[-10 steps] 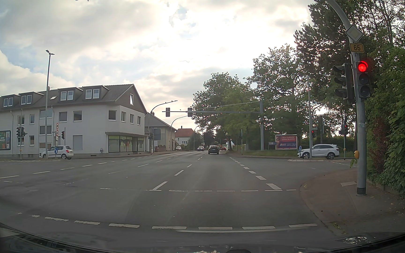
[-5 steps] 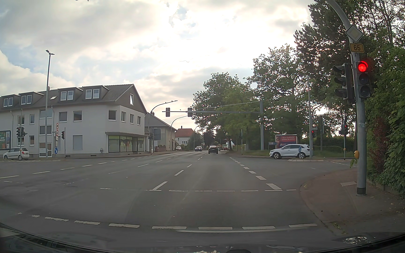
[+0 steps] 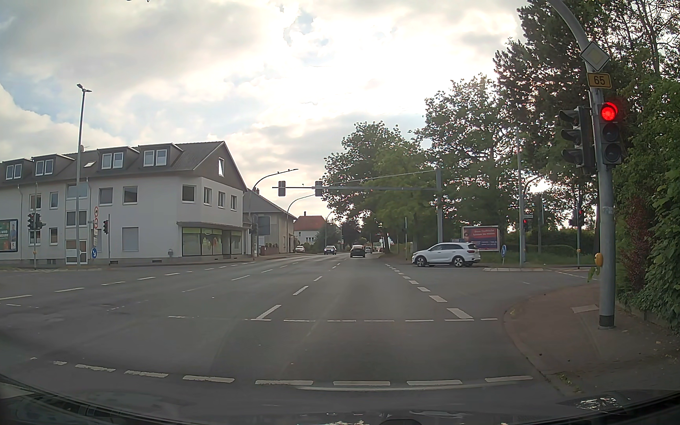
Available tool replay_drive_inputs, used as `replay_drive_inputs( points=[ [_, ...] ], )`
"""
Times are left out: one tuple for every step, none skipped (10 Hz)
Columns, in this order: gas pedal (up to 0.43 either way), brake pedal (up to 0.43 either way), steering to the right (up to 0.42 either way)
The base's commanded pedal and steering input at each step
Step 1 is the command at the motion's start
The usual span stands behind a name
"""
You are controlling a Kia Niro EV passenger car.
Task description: Follow the waypoints while adhering to traffic rules and regulations
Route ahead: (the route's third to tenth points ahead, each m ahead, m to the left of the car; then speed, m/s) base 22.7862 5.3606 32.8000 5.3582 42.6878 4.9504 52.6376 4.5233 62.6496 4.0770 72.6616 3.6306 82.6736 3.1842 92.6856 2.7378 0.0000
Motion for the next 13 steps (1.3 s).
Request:
replay_drive_inputs(
  points=[
    [0.000,0.000,-0.010],
    [0.000,0.000,-0.010],
    [0.000,0.000,-0.009],
    [0.000,0.000,-0.010],
    [0.000,0.000,-0.009],
    [0.000,0.000,-0.009],
    [0.000,0.000,-0.009],
    [0.000,0.000,-0.009],
    [0.000,0.000,-0.009],
    [0.000,0.000,-0.009],
    [0.000,0.000,-0.010],
    [0.000,0.000,-0.010],
    [0.000,0.000,-0.010]
  ],
)
